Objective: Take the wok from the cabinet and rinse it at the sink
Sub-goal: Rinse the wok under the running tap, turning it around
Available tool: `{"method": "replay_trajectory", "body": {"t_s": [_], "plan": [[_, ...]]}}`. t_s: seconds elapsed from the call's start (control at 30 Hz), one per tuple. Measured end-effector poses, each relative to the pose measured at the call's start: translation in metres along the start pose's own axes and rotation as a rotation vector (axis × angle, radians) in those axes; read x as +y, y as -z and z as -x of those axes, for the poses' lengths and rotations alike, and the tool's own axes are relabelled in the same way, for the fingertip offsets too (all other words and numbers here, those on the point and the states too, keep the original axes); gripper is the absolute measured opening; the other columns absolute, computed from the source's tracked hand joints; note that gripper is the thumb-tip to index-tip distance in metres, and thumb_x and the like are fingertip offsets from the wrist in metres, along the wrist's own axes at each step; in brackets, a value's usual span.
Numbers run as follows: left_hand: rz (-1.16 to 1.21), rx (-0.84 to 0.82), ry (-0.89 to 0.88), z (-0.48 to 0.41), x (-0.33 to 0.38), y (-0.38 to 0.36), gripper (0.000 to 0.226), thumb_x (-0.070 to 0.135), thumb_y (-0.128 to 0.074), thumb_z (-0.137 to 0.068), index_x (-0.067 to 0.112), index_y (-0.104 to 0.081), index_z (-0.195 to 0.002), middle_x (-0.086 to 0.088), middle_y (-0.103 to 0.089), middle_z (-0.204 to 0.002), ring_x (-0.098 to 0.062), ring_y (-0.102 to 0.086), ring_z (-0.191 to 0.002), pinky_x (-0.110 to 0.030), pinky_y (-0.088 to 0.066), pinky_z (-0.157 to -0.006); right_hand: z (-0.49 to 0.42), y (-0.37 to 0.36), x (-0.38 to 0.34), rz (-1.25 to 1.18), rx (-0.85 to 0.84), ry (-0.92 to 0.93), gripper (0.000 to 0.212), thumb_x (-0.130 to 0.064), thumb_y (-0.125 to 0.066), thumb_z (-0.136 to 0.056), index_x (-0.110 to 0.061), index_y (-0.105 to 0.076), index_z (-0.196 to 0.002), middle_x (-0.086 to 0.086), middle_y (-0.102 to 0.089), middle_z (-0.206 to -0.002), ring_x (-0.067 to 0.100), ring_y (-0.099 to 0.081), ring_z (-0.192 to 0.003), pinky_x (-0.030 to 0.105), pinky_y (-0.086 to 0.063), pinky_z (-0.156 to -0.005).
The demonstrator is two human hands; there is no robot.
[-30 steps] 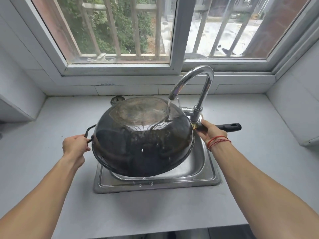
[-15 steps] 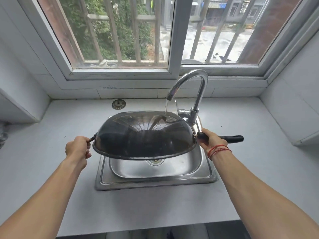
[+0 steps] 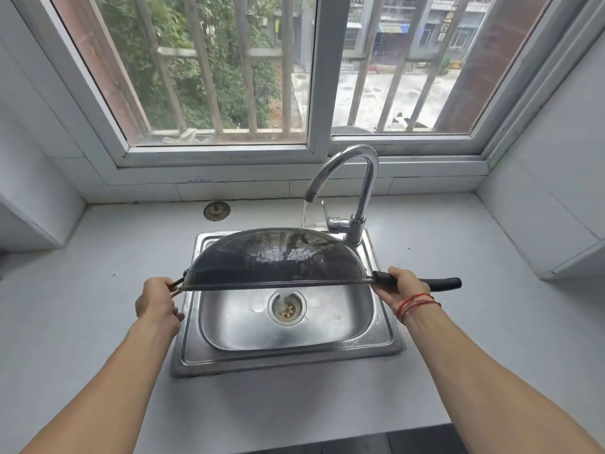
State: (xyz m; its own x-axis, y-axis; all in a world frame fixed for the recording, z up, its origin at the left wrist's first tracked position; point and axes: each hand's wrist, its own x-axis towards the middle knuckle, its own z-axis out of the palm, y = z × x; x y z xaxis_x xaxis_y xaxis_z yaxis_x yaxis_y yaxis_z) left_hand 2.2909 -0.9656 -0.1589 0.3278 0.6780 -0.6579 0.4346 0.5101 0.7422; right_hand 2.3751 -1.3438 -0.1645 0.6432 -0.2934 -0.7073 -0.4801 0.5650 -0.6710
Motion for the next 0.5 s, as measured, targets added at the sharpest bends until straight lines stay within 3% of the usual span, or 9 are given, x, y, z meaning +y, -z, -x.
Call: {"method": "replay_trajectory", "body": {"t_s": [0.17, 0.23, 0.33, 0.5], "plan": [[0.059, -0.024, 0.025, 0.008, -0.005, -0.009, 0.005, 0.014, -0.048, -0.081, 0.013, -0.047, -0.075, -0.007, -0.036, -0.071, -0.018, -0.032, -0.058, -0.034, -0.046, -0.062, -0.006, 0.002, -0.007, 0.029, 0.040, 0.008, 0.016, 0.008, -0.054, -0.090, -0.003, -0.045, -0.084, 0.021, -0.059, -0.076, 0.030, -0.062, -0.067, 0.050, -0.055, -0.045], [0.084, -0.021, 0.026, 0.008, -0.006, -0.013, 0.007, 0.009, -0.048, -0.083, 0.012, -0.048, -0.077, -0.009, -0.042, -0.081, -0.020, -0.041, -0.067, -0.036, -0.048, -0.074, -0.010, 0.002, -0.009, 0.027, 0.045, 0.008, 0.016, 0.008, -0.053, -0.091, -0.003, -0.044, -0.083, 0.020, -0.059, -0.075, 0.030, -0.062, -0.066, 0.050, -0.054, -0.045], [0.122, 0.012, 0.028, 0.005, -0.006, -0.020, 0.007, 0.005, -0.049, -0.082, 0.010, -0.048, -0.077, -0.011, -0.048, -0.098, -0.027, -0.048, -0.083, -0.039, -0.049, -0.080, -0.018, 0.001, -0.009, 0.020, 0.045, -0.016, 0.015, 0.008, -0.051, -0.092, -0.004, -0.043, -0.086, 0.021, -0.060, -0.077, 0.033, -0.063, -0.069, 0.053, -0.055, -0.048], [0.156, 0.045, 0.028, 0.002, -0.004, -0.029, 0.009, 0.002, -0.049, -0.081, 0.010, -0.047, -0.077, -0.005, -0.046, -0.081, -0.024, -0.049, -0.066, -0.039, -0.045, -0.071, -0.033, -0.001, -0.004, 0.018, 0.019, -0.072, 0.012, 0.006, -0.048, -0.093, -0.005, -0.043, -0.094, 0.022, -0.059, -0.085, 0.036, -0.064, -0.079, 0.055, -0.056, -0.049]]}}
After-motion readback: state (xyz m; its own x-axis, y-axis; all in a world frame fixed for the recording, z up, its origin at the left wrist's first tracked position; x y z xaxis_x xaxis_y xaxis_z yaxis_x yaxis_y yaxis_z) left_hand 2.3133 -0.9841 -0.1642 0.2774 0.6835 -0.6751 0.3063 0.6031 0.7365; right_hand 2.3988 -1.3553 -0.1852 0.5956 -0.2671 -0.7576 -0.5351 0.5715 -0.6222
